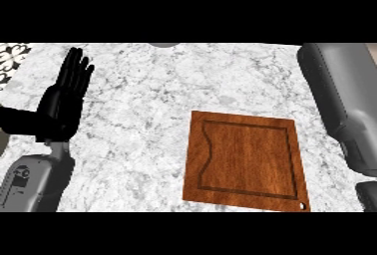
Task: Pick the sweet potato from the cutting board and place it in the pot
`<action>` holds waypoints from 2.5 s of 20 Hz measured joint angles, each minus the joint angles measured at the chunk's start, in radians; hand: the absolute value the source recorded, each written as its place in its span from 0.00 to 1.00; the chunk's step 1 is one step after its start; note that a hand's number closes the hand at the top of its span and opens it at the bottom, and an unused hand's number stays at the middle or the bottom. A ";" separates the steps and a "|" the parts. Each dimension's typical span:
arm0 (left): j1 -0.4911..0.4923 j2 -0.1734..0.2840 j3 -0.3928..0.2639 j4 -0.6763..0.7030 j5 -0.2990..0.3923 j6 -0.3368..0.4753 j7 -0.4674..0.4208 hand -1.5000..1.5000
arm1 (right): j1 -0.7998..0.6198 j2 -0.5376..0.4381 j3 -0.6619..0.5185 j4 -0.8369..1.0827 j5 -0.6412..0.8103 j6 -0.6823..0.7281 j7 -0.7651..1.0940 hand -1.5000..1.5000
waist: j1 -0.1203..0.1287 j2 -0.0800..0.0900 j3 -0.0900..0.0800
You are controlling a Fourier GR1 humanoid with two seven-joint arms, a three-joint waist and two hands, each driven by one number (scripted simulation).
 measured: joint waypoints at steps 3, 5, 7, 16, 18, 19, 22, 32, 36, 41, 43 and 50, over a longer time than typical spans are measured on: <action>-0.001 -0.007 -0.006 0.001 -0.006 0.004 0.000 0.50 | -0.031 -0.023 -0.016 0.056 0.079 -0.035 0.047 1.00 | 0.001 -0.004 0.001; 0.003 -0.010 -0.003 0.014 -0.009 0.005 -0.011 0.50 | -0.050 -0.037 -0.036 0.096 0.111 -0.047 0.064 1.00 | -0.004 -0.007 0.001; 0.016 -0.012 -0.005 0.003 -0.013 0.011 -0.004 0.50 | -0.060 -0.050 -0.062 0.129 0.128 -0.048 0.078 1.00 | -0.011 -0.014 0.002; 0.029 0.016 0.038 -0.003 -0.003 0.003 0.015 0.50 | -0.003 -0.109 -0.165 0.195 0.144 -0.112 0.059 1.00 | -0.051 -0.029 0.003; 0.032 0.013 0.040 -0.003 -0.008 0.007 0.010 0.50 | 0.035 -0.136 -0.189 0.187 0.135 -0.141 0.037 1.00 | -0.059 -0.032 0.003; 0.033 0.016 0.043 -0.005 -0.010 0.006 0.011 0.50 | 0.053 -0.146 -0.201 0.187 0.129 -0.158 0.026 1.00 | -0.061 -0.032 0.003; 0.046 0.005 0.042 -0.010 -0.019 0.015 0.010 0.50 | 0.112 -0.161 -0.230 0.148 0.094 -0.193 -0.009 1.00 | -0.071 -0.037 0.003; 0.043 0.000 0.058 -0.013 -0.023 -0.007 0.017 0.50 | 0.231 -0.244 -0.323 0.250 -0.001 -0.355 -0.128 1.00 | -0.064 -0.033 0.004; 0.038 -0.012 0.058 0.005 -0.027 -0.014 0.001 0.50 | 0.233 -0.255 -0.386 0.311 -0.089 -0.368 -0.176 1.00 | -0.059 -0.036 -0.004; 0.038 -0.011 0.059 -0.010 -0.025 -0.018 0.016 0.50 | 0.232 -0.262 -0.493 0.342 -0.244 -0.393 -0.279 0.00 | -0.055 -0.041 -0.013; 0.046 -0.013 0.058 -0.013 -0.028 -0.020 0.012 0.50 | 0.231 -0.267 -0.521 0.352 -0.299 -0.384 -0.352 0.00 | -0.053 -0.042 -0.016; 0.028 -0.007 0.074 0.002 -0.020 -0.032 0.016 0.50 | 0.231 -0.260 -0.562 0.333 -0.405 -0.476 -0.561 0.00 | -0.055 -0.043 -0.018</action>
